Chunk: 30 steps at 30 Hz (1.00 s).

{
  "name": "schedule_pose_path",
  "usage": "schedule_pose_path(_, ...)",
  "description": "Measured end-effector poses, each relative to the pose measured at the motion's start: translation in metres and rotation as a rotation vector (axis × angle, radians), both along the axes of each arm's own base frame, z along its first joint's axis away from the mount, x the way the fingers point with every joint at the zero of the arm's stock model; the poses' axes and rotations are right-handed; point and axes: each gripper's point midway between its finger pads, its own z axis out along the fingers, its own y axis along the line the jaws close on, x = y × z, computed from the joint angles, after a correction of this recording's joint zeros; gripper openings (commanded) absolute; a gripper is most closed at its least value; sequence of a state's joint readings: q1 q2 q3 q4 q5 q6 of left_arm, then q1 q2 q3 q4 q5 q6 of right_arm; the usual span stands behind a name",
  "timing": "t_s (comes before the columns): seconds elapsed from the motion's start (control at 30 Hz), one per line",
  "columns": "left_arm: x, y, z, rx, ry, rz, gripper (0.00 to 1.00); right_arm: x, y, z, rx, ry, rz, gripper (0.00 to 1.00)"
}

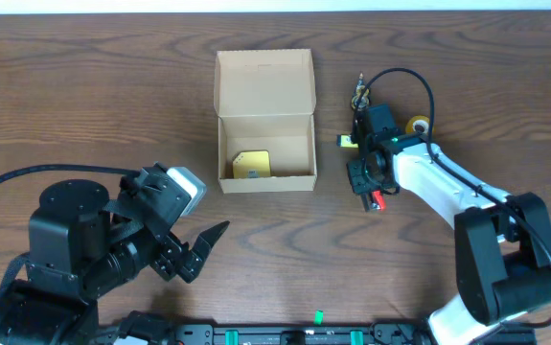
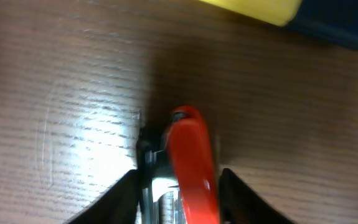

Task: Pack container
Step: 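Move the right gripper down onto the red stapler and close, then lift the red stapler and carry it over the box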

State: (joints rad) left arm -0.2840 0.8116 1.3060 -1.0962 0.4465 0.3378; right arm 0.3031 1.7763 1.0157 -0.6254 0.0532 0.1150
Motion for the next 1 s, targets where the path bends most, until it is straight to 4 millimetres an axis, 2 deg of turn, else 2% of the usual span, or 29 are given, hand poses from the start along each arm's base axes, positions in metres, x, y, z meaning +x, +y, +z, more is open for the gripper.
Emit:
schedule_pose_path(0.3,0.000,0.000,0.000,0.000,0.000,0.000,0.95,0.004,0.000,0.001,0.002,-0.016,-0.003,0.01)
schedule_pose_path(0.5,0.000,0.000,0.000,0.000,0.000,0.000,0.95,0.000,-0.001,0.005,-0.007,0.013,0.002,0.01)
schedule_pose_path(0.6,0.000,0.000,0.000,0.001,0.002,0.000,0.95,0.013,0.004,0.029,-0.008,0.004,0.021,0.01)
schedule_pose_path(0.63,0.000,0.000,0.000,0.000,0.000,0.000,0.95,0.024,0.007,0.042,-0.002,-0.022,0.029,0.01)
schedule_pose_path(0.7,0.000,0.000,0.000,0.000,0.000,0.000,0.95,0.050,0.016,0.078,0.013,-0.101,0.057,0.01)
schedule_pose_path(0.8,0.000,0.000,0.000,0.000,0.000,0.000,0.95,0.078,0.029,0.125,0.033,-0.207,0.099,0.01)
schedule_pose_path(0.9,0.000,0.000,0.000,0.000,0.000,0.000,0.95,0.093,0.045,0.162,0.041,-0.292,0.167,0.01)
schedule_pose_path(1.0,0.000,0.000,0.000,0.000,0.000,0.000,0.95,0.097,0.068,0.186,0.041,-0.356,0.275,0.01)
